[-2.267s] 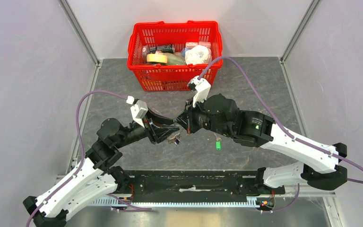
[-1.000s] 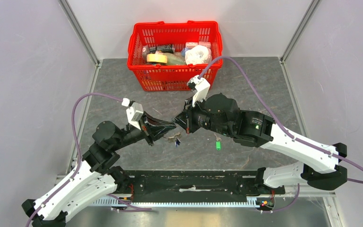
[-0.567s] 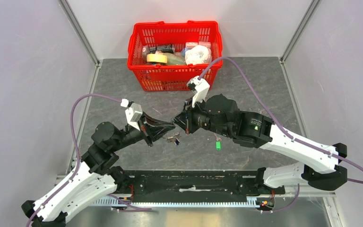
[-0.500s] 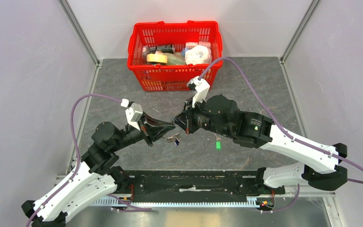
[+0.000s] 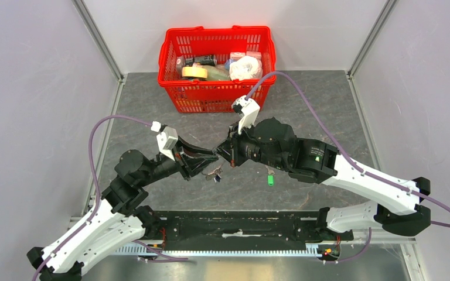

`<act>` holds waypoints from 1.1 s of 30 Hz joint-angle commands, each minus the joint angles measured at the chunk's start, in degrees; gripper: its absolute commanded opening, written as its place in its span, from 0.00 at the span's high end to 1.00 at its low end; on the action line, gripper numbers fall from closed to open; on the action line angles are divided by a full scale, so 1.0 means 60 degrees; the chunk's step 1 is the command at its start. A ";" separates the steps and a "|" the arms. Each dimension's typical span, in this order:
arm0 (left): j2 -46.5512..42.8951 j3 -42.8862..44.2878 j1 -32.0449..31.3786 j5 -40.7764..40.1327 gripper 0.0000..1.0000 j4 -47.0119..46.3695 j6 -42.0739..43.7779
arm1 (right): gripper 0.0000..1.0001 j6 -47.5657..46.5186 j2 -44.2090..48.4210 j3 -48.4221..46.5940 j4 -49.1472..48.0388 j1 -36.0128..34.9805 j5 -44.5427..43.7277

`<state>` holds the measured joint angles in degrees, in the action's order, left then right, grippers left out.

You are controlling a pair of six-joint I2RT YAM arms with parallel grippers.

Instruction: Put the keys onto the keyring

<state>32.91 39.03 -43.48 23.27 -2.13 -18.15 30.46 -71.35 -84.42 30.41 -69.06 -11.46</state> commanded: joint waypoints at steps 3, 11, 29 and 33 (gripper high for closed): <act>0.0097 0.0337 0.0025 0.0345 0.65 -0.0494 0.0008 | 1.00 0.0060 0.0001 -0.0310 -0.0173 -0.0035 -0.0124; 0.0146 0.0337 0.0026 0.0297 0.66 -0.0480 0.0043 | 1.00 0.0059 0.0104 -0.0307 -0.0176 -0.0034 -0.0122; 0.0188 0.0290 0.0026 0.0375 0.98 -0.0363 0.0154 | 1.00 0.0111 0.0411 -0.0061 -0.0445 -0.0034 -0.0281; -0.0020 0.0143 0.0026 0.0222 0.98 -0.0363 0.0198 | 1.00 0.0115 0.0510 -0.0021 -0.0563 -0.0042 -0.0410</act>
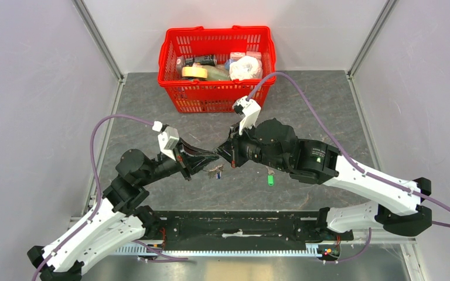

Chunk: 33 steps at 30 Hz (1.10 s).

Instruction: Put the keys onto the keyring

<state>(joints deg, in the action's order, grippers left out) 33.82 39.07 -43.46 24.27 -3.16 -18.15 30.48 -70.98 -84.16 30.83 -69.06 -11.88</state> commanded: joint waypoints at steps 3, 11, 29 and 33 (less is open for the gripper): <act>-0.0087 0.0183 0.0022 0.0187 0.98 -0.0133 0.0193 | 1.00 0.0118 0.0442 -0.0074 -0.0709 -0.0042 -0.0374; 0.0102 0.0197 0.0008 0.0363 0.98 -0.0146 0.0171 | 1.00 0.0117 0.0456 -0.0153 -0.0843 -0.0032 -0.0460; 0.0457 0.0373 0.0007 0.0349 0.82 0.0074 -0.0007 | 1.00 0.0060 0.0404 -0.0343 -0.0861 -0.0038 -0.0431; 0.0445 0.0373 0.0007 0.0305 0.77 0.0087 -0.0006 | 1.00 0.0046 0.0389 -0.0350 -0.0860 -0.0030 -0.0413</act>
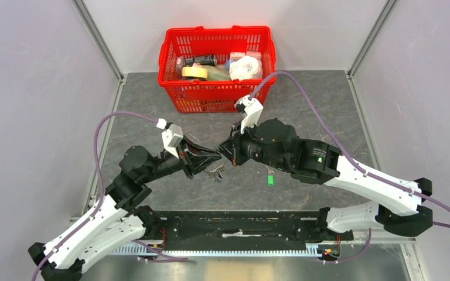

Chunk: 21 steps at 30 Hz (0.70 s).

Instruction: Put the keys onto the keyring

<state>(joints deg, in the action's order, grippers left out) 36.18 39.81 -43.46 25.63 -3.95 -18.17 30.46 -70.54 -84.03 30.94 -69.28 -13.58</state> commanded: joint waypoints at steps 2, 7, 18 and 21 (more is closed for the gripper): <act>0.0064 0.0264 0.0007 0.0081 0.76 0.0218 -0.0003 | 1.00 0.0046 0.0316 -0.0379 -0.0871 -0.0001 -0.0141; 0.0039 0.0282 0.0007 0.0023 0.74 0.0247 0.0012 | 1.00 0.0029 0.0324 -0.0379 -0.0879 -0.0005 -0.0133; -0.0321 0.0228 0.0007 -0.0030 0.70 0.0062 0.0048 | 1.00 0.0014 0.0287 -0.0269 -0.0805 -0.0001 -0.0145; -0.0427 0.0180 0.0007 -0.0110 0.69 0.0028 0.0041 | 1.00 0.0056 0.0285 -0.0208 -0.0797 0.0010 -0.0134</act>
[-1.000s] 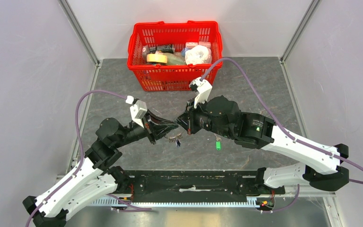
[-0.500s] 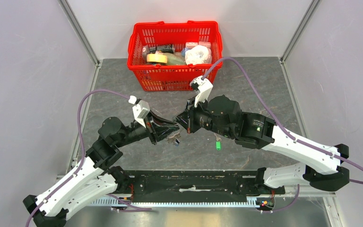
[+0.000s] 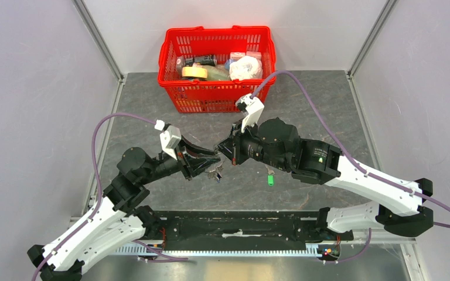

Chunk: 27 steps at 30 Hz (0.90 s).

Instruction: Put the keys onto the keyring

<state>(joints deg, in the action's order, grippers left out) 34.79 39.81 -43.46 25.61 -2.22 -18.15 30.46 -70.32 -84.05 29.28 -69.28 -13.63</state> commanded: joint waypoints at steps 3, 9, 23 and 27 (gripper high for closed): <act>-0.0213 0.0162 0.0007 -0.0144 0.68 -0.0282 0.0043 | 1.00 0.0080 0.0250 -0.0172 -0.0527 0.0003 -0.0097; -0.0276 0.0093 0.0007 -0.0217 0.67 -0.0376 0.0025 | 1.00 0.0082 0.0255 -0.0157 -0.0528 0.0000 -0.0065; -0.0271 0.0016 0.0007 -0.0472 0.67 -0.0538 0.0022 | 1.00 0.0103 0.0221 -0.0142 -0.0572 0.0001 0.0105; -0.0246 0.0020 0.0007 -0.0481 0.68 -0.0567 0.0023 | 1.00 0.0112 0.0207 -0.0140 -0.0581 -0.0007 0.0114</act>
<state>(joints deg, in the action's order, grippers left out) 33.26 39.79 -43.46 23.83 -3.20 -18.15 30.48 -70.32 -84.03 29.17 -69.28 -13.26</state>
